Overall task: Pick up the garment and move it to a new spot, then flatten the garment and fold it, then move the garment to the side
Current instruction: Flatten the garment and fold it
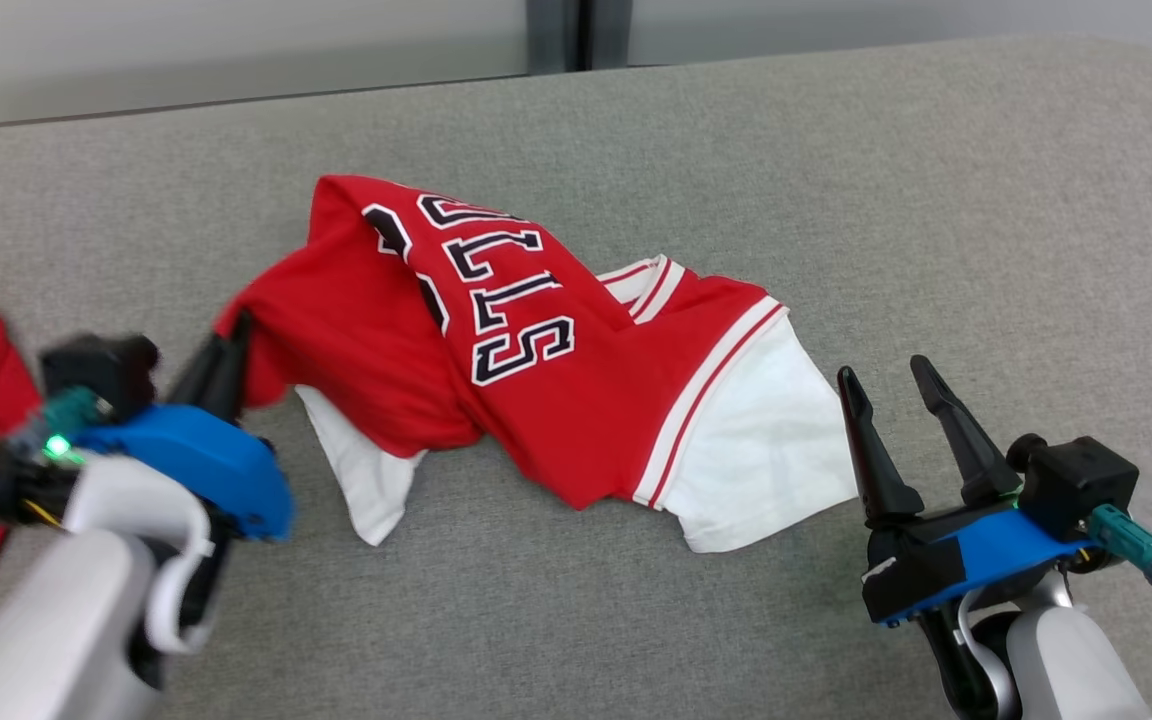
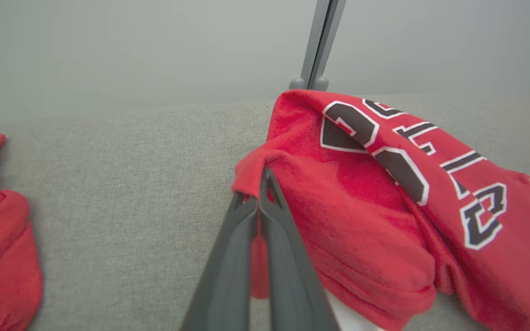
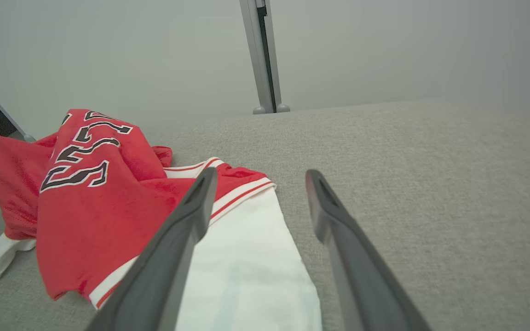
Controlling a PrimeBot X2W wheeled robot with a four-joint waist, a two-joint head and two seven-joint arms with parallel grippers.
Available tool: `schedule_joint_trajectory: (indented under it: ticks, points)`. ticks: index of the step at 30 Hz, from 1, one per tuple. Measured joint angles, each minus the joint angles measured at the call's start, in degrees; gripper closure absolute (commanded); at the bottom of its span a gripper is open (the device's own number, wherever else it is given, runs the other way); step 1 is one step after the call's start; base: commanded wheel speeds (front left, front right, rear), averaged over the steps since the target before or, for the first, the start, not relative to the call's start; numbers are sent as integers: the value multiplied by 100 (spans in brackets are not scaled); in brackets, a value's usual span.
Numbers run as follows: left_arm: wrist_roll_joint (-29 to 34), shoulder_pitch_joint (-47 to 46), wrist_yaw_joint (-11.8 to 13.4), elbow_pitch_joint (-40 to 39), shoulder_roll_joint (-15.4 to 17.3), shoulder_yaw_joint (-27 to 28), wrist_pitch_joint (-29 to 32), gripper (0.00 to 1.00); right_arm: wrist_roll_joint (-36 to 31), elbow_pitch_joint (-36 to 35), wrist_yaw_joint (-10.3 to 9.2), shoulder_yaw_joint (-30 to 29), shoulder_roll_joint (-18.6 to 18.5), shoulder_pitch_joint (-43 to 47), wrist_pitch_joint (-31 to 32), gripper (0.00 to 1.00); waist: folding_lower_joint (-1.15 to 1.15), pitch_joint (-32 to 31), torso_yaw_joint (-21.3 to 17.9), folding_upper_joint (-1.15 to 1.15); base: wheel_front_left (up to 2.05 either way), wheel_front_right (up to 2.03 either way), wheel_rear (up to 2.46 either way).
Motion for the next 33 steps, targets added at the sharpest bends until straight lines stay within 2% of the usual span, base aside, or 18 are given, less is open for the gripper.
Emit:
schedule_joint_trajectory:
  ticks: [5,9,13,19,20,21,26,33]
  points:
    - [176,-585,-182,67,788,163,533,100,27,43,0,69,-1,-115,-63,0,0,156,-130,0,0,0,0]
    - [313,-1083,-343,253,1202,243,764,100,75,119,0,110,0,-226,-142,0,0,283,-269,0,0,0,0]
    - [390,-1547,-577,404,1477,293,892,100,160,204,0,161,0,-317,-246,0,1,395,-401,0,0,0,0]
    - [587,-2070,-797,614,1666,274,827,100,227,359,0,245,-1,-411,-372,0,1,500,-543,0,0,0,0]
    - [583,-2115,-811,675,1658,269,799,69,253,388,0,258,0,-425,-396,0,1,506,-561,0,0,0,0]
    - [575,-2139,-811,726,1625,274,746,0,263,426,0,266,-1,-425,-401,0,0,506,-571,0,0,0,0]
    - [320,-1992,-878,967,1284,265,458,0,290,559,0,259,-1,-446,-444,0,1,399,-554,0,0,0,0]
    - [-330,-1031,-920,901,311,347,-577,0,7,532,0,-40,0,-372,-315,0,0,-44,-264,0,0,0,0]
